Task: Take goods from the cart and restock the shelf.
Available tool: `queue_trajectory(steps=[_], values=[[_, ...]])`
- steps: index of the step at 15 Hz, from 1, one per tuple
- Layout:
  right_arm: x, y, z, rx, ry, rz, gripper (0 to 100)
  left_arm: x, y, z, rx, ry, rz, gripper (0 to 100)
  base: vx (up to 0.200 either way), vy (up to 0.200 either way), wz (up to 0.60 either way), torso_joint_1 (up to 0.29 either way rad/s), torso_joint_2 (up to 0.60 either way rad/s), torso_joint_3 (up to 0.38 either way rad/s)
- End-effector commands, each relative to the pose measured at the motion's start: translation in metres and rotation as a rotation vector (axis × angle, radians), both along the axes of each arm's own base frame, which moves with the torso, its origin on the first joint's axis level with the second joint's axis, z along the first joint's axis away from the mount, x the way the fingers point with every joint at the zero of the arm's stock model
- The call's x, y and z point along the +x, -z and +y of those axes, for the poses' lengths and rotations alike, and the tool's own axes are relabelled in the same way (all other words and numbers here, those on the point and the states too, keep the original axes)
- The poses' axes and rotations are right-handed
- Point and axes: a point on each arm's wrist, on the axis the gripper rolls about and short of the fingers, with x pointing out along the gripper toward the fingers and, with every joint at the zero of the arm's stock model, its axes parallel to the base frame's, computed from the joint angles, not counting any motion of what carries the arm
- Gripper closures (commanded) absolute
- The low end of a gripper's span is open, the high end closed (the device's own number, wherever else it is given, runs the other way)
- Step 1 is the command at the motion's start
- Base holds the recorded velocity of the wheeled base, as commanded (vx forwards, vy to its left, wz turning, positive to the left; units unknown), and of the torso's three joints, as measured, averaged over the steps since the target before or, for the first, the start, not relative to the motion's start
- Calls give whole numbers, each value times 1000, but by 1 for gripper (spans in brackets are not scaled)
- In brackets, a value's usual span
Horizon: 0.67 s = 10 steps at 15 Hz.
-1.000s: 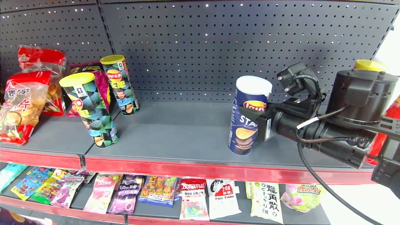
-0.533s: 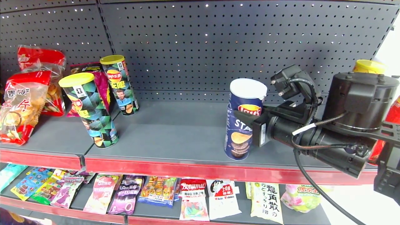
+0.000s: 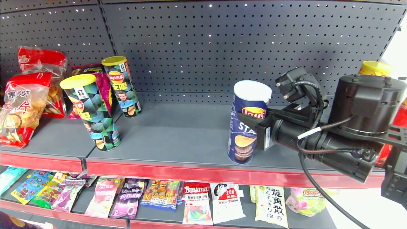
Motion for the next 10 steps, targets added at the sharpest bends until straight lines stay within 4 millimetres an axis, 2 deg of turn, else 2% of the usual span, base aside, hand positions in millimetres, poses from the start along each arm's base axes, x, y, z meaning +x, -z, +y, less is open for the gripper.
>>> queue_trajectory(steps=[1, 4, 5, 10], values=[[-1, 2, 1, -5, -5, 5, 100, 0, 0, 0, 0, 0, 1, 100, 0, 0, 0, 0, 0, 0], [-1, 2, 0, -5, -3, 5, 100, 0, 0, 0, 0, 0, 1, 100, 0, 0, 0, 0, 0, 0], [-1, 2, 0, -8, -5, 5, 0, 0, 0, 0, 0, 0, 1, 100, 0, 0, 0, 0, 0, 0], [-3, -2, -2, 4, -5, -3, 0, 0, 0, 0, 0, 0, 3, 100, 0, 0, 0, 0, 0, 0]])
